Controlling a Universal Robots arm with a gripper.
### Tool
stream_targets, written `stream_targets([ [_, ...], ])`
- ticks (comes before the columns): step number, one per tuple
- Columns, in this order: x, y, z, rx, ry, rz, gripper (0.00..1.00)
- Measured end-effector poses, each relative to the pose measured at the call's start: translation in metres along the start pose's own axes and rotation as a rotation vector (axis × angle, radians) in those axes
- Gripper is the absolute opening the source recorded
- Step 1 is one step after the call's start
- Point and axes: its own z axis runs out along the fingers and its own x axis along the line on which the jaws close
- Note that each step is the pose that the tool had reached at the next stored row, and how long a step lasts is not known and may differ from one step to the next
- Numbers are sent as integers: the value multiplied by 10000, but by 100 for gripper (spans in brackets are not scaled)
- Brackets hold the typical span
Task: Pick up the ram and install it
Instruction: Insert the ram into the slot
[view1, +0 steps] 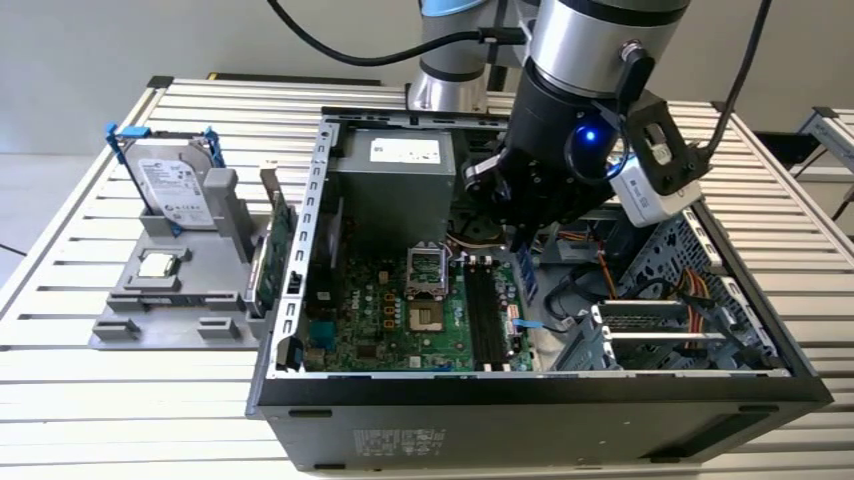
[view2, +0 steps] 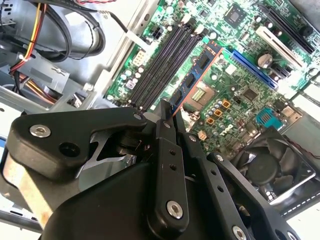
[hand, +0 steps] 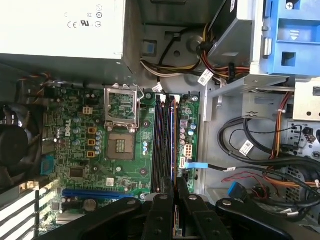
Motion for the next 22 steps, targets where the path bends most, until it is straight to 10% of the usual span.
stream_targets([
  [22, 0, -3, 81, 34, 1, -1, 0],
])
